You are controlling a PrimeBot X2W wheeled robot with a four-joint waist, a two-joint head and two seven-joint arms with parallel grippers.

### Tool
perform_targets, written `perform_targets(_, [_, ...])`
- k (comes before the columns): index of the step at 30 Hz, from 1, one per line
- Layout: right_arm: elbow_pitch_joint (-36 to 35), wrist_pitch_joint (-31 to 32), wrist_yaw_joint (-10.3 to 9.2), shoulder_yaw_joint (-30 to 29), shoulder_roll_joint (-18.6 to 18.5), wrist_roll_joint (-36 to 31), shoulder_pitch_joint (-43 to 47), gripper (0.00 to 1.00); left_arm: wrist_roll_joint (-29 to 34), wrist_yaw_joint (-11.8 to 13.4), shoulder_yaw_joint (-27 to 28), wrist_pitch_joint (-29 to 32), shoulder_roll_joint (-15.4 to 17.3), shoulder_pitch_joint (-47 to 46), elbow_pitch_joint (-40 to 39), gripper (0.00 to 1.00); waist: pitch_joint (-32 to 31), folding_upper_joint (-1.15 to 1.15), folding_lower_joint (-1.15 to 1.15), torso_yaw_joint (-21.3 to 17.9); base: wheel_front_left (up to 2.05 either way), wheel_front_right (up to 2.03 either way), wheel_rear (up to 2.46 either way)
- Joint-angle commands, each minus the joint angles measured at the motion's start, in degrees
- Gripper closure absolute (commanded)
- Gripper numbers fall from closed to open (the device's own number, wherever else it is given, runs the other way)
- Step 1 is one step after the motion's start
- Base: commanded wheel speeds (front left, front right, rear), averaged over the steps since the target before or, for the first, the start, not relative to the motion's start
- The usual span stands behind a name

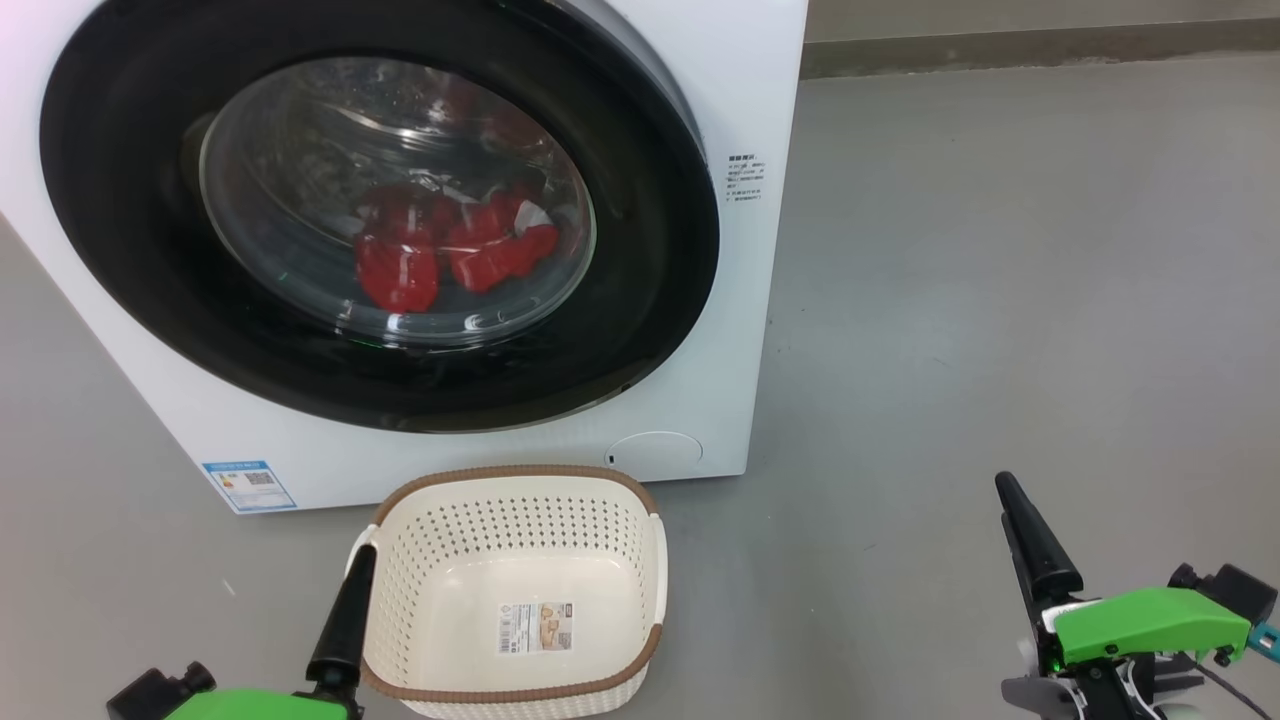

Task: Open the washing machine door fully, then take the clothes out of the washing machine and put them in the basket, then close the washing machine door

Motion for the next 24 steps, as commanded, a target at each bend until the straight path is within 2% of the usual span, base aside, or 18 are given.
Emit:
perform_targets(1, [-1.5, -0.6, 0.01, 0.3, -0.6, -1.3, -3.4, 0.0, 1.6, 0.3, 0.2, -0.7, 0.5, -2.7, -1.9, 0.0, 0.0, 0.0, -0.01, 0.0, 0.0, 0.0, 0.0])
perform_targets(14, [-1.7, -2.8, 0.01, 2.3, -0.5, -8.9, -4.6, 0.0, 13.5, 1.3, -1.5, -2.9, 0.6, -3.8, -3.9, 0.0, -0.3, 0.0, -0.01, 0.1, 0.0, 0.0, 0.0])
perform_targets(24, [-1.5, -4.4, 0.02, 3.4, -0.6, -18.1, -5.9, 0.0, 22.1, 3.0, -2.7, -4.5, 0.7, -4.6, -4.3, 0.0, -0.6, 0.0, -0.01, -0.1, 0.0, 0.0, 0.0])
